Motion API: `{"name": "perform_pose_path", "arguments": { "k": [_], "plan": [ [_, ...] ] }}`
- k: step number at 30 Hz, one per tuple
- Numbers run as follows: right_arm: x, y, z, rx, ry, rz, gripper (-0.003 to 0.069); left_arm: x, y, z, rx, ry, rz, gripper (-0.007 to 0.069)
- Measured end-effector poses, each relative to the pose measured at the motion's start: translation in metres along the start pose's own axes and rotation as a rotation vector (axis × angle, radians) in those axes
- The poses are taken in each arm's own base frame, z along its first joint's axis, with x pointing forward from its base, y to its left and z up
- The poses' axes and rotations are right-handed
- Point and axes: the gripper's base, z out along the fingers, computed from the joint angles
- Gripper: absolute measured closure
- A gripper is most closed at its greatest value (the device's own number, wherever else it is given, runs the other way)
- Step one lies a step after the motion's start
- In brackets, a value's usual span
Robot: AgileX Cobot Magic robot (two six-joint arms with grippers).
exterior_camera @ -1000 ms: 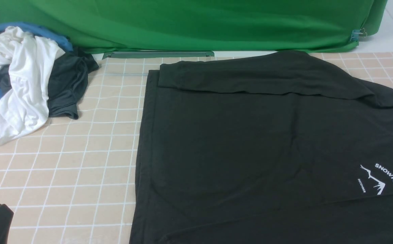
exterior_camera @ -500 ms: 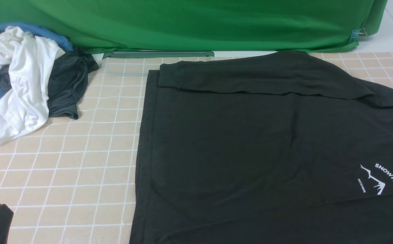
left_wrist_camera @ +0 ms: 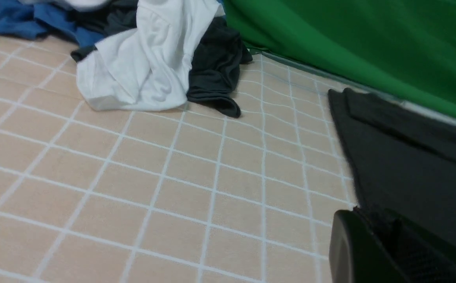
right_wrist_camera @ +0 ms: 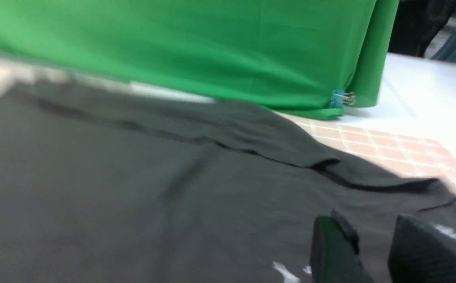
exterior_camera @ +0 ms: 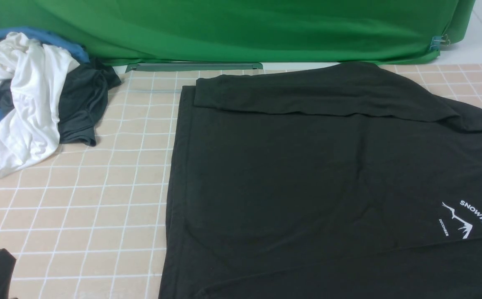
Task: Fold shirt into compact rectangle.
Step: 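Grasp the left edge of the dark T-shirt lying flat on the table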
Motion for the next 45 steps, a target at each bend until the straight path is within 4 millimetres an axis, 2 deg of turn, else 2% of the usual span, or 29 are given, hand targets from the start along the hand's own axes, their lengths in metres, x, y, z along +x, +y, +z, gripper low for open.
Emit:
{"name": "perform_pose_path", "arguments": {
  "k": [3, 6, 10, 16, 18, 20, 22, 24, 26, 29, 30, 32, 34, 36, 40, 45],
  "plan": [
    [-0.002, 0.001, 0.0, -0.016, -0.025, 0.287, 0.0419, 0.001, -0.007, 0.0, 0.072, 0.031, -0.467, 0.0607],
    [-0.003, 0.001, 0.0, -0.022, -0.032, 0.435, 0.0419, 0.002, -0.014, -0.001, 0.135, 0.087, -0.864, 0.0607],
    [-0.006, 0.001, 0.0, -0.03, -0.063, 0.513, 0.0419, 0.001, -0.018, -0.002, 0.173, 0.116, -1.055, 0.0607],
    [-0.013, 0.001, -0.001, -0.046, -0.142, 0.534, 0.0428, -0.002, -0.015, -0.001, 0.167, 0.063, -1.03, 0.0607],
    [-0.019, 0.0, -0.002, -0.057, -0.2, 0.53, 0.0484, -0.006, -0.015, -0.002, 0.178, 0.031, -1.045, 0.0607],
    [-0.026, 0.001, -0.003, -0.062, -0.223, 0.511, 0.0565, -0.017, -0.021, -0.006, 0.212, 0.015, -0.979, 0.0607],
    [-0.044, 0.004, -0.005, -0.068, -0.249, 0.465, 0.0608, -0.04, -0.034, -0.013, 0.259, -0.009, -0.87, 0.0607],
    [-0.075, 0.009, -0.007, -0.064, -0.247, 0.347, 0.0626, -0.076, -0.054, -0.021, 0.285, 0.009, -0.713, 0.0607],
    [-0.105, 0.016, -0.004, -0.054, -0.187, 0.205, 0.0628, -0.097, -0.067, -0.013, 0.24, 0.117, -0.573, 0.0607],
    [-0.132, 0.023, 0.008, -0.038, 0.092, -0.002, 0.0628, -0.111, -0.079, 0.014, 0.122, 0.412, -0.377, 0.0607],
    [-0.137, 0.025, 0.014, -0.032, 0.21, -0.053, 0.0628, -0.11, -0.08, 0.029, 0.077, 0.569, -0.314, 0.0607],
    [-0.143, 0.025, 0.025, -0.024, 0.412, -0.123, 0.0628, -0.103, -0.08, 0.046, 0.036, 0.77, -0.249, 0.0607],
    [-0.138, 0.024, 0.037, -0.031, 0.665, -0.197, 0.0628, -0.085, -0.075, 0.07, 0.004, 1.023, -0.2, 0.0607],
    [-0.131, 0.023, 0.047, -0.04, 0.824, -0.213, 0.0628, -0.071, -0.071, 0.086, -0.004, 1.153, -0.19, 0.0607],
    [-0.117, 0.021, 0.062, -0.05, 0.989, -0.215, 0.0626, -0.047, -0.074, 0.1, 0.001, 1.236, -0.187, 0.0607],
    [-0.116, 0.022, 0.07, -0.055, 0.992, -0.182, 0.062, -0.024, -0.103, 0.104, -0.02, 1.208, -0.166, 0.0607]
  ]
}}
